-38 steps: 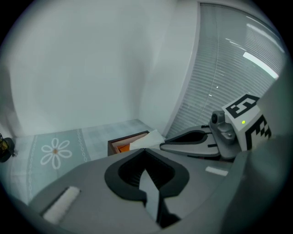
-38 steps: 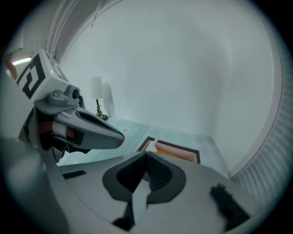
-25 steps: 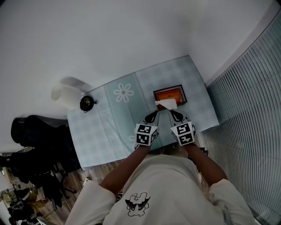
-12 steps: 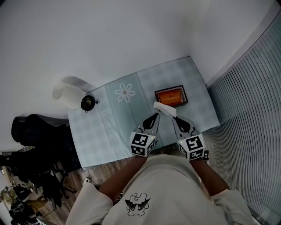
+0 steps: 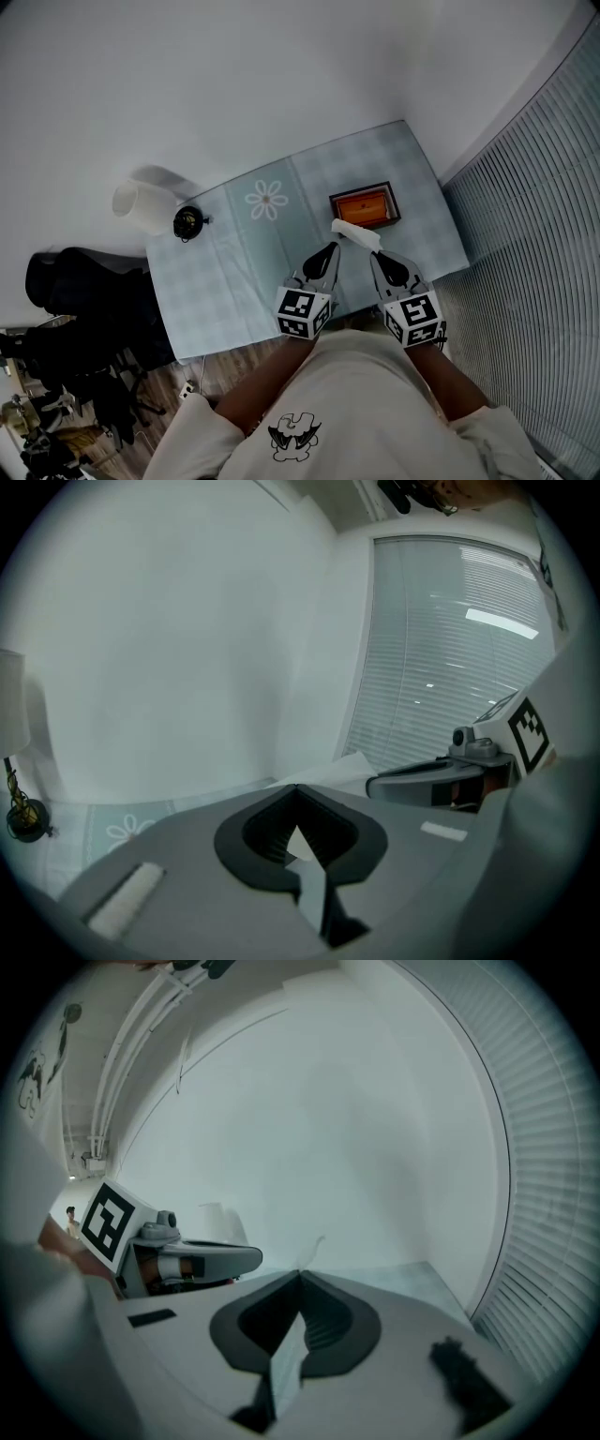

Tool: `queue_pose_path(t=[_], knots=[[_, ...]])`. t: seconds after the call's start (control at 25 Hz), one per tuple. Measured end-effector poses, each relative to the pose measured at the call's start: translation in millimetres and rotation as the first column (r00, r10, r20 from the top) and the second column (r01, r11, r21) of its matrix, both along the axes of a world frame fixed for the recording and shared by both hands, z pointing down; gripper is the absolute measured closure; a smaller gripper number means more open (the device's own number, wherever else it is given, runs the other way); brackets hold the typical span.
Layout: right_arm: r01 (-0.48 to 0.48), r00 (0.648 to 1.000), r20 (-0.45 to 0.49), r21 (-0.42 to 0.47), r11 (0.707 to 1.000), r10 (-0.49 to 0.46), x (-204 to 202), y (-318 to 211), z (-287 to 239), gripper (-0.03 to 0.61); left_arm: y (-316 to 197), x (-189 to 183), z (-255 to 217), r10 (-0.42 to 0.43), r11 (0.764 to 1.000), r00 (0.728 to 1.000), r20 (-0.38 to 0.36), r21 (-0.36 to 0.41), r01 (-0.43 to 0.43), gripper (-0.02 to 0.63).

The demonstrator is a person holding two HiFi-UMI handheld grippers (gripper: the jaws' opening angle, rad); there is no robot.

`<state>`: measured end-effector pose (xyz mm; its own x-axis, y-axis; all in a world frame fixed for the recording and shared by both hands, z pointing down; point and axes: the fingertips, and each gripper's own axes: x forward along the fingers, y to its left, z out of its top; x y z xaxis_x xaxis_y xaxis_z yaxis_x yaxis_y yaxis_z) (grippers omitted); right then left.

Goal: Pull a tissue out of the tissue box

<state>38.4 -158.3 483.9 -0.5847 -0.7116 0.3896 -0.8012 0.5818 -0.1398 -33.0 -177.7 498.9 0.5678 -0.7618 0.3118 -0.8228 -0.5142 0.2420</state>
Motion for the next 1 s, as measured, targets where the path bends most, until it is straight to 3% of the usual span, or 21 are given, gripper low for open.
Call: queue_pose_path(t=[1.0], knots=[[-0.033,0.999,0.001,0.0,0.999,0.033,3.4,2.0,-1.7,0.566,-1.4,2.0,3.5,0.003,1.0,1.0,0.0,-0.009,-0.003,0.606]])
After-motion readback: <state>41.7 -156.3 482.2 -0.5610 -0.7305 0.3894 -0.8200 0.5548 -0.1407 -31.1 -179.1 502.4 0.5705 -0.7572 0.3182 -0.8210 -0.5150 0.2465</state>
